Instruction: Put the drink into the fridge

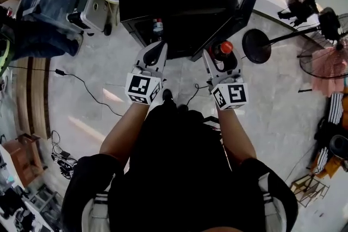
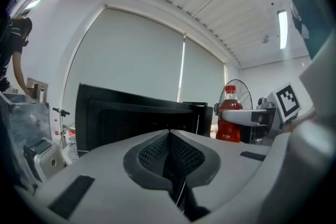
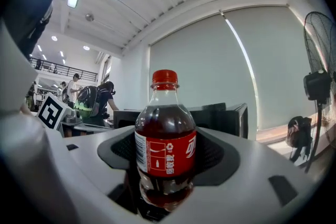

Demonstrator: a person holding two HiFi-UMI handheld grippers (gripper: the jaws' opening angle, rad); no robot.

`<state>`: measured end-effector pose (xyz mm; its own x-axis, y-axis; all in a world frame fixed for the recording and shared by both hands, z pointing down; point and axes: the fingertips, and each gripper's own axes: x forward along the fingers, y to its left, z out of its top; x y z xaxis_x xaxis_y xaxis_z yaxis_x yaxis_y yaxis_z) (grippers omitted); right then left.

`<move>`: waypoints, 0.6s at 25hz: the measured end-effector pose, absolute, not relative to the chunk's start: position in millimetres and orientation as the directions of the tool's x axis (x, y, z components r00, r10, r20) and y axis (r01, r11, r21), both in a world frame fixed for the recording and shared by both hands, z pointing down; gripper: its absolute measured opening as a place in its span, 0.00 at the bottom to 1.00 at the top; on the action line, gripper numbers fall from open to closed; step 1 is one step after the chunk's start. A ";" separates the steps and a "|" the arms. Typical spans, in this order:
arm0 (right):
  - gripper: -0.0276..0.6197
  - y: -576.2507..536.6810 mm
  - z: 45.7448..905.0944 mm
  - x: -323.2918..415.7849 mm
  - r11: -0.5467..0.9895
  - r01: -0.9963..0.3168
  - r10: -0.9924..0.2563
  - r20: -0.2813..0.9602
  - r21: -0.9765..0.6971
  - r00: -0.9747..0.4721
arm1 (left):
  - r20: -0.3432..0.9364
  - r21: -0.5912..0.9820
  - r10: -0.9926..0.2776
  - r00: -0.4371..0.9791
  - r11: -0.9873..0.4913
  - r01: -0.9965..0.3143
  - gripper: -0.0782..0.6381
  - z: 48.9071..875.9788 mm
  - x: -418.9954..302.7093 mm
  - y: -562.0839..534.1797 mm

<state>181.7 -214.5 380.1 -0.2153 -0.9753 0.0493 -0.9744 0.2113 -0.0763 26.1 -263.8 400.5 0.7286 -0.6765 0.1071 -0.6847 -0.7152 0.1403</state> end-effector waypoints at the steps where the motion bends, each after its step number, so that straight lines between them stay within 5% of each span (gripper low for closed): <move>1: 0.51 -221.4 382.4 175.0 0.226 -0.971 -0.972 0.051 -0.076 -0.230 | 0.113 0.142 -0.688 0.717 -0.703 -0.697 0.13 404.5 19.8 -267.9; 15: 0.51 -289.4 471.0 148.0 0.400 -0.906 -0.909 0.064 -0.135 -0.411 | 0.179 0.183 -0.804 0.568 -0.540 -0.822 0.13 489.4 19.5 -302.3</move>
